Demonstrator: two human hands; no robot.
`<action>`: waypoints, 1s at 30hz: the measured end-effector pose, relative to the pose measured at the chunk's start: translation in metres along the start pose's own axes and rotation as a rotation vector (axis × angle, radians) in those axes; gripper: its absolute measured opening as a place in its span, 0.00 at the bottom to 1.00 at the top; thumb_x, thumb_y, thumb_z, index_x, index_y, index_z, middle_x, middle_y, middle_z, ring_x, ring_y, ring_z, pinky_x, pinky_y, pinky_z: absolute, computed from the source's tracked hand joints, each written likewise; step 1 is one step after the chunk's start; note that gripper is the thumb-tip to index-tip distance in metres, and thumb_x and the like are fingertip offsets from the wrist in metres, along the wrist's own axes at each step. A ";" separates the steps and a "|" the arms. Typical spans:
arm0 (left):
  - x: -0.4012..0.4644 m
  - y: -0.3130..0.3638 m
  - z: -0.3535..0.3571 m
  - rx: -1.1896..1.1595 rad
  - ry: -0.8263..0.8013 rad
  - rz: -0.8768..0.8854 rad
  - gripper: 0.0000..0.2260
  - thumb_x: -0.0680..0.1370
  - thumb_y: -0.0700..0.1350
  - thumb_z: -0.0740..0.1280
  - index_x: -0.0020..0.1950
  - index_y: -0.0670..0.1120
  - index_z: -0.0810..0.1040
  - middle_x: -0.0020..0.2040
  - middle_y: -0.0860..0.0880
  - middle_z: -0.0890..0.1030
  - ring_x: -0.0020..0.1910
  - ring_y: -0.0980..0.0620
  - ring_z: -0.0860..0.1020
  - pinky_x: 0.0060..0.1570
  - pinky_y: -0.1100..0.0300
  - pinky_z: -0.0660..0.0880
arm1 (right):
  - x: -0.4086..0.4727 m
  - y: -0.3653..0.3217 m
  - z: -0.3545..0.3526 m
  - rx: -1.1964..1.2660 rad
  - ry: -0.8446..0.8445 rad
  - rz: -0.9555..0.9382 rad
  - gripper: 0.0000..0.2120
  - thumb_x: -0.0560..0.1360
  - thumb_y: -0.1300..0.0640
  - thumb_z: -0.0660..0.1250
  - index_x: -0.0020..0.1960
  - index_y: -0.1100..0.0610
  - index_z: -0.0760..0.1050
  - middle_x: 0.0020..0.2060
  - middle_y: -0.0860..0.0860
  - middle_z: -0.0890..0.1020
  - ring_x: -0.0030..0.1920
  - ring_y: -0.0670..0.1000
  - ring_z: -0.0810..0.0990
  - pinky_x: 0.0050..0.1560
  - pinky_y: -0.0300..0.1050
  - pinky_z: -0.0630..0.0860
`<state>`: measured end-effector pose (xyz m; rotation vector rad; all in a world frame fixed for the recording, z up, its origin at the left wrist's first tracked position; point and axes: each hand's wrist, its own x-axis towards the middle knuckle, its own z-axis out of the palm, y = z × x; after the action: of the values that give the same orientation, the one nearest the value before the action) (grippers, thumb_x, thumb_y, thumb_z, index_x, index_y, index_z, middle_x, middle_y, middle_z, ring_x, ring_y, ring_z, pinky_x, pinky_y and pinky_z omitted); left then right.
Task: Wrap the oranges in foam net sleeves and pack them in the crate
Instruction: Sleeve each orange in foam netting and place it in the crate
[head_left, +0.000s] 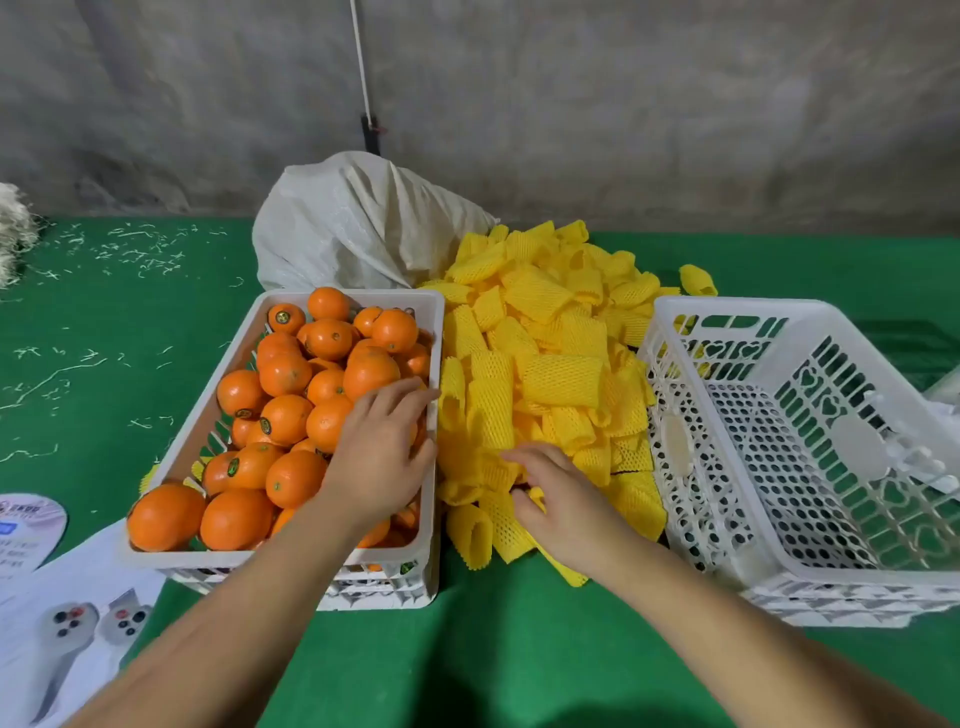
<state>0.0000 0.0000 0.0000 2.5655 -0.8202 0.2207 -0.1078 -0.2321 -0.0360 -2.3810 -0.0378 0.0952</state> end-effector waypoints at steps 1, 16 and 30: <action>0.013 -0.001 0.007 0.184 -0.066 -0.032 0.22 0.85 0.49 0.61 0.79 0.54 0.69 0.81 0.51 0.65 0.77 0.43 0.63 0.73 0.45 0.61 | 0.022 -0.005 0.005 -0.111 0.103 -0.033 0.27 0.83 0.51 0.65 0.79 0.43 0.62 0.80 0.46 0.58 0.59 0.47 0.77 0.57 0.54 0.79; 0.026 0.012 0.006 0.718 -0.388 -0.074 0.29 0.86 0.43 0.61 0.85 0.49 0.53 0.79 0.41 0.59 0.74 0.36 0.64 0.66 0.50 0.74 | 0.108 0.011 0.014 -0.322 0.288 0.058 0.19 0.80 0.58 0.68 0.69 0.53 0.68 0.66 0.53 0.67 0.49 0.60 0.77 0.36 0.52 0.72; 0.051 0.015 -0.034 -0.265 -0.289 -0.317 0.15 0.76 0.55 0.73 0.50 0.43 0.81 0.44 0.37 0.80 0.40 0.42 0.78 0.38 0.40 0.78 | 0.106 -0.023 0.006 0.337 0.490 0.112 0.07 0.80 0.58 0.70 0.54 0.53 0.71 0.48 0.48 0.72 0.42 0.47 0.71 0.38 0.35 0.66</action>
<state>0.0318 -0.0223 0.0499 2.4559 -0.4850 -0.3399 -0.0028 -0.2056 -0.0310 -2.0093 0.3196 -0.3994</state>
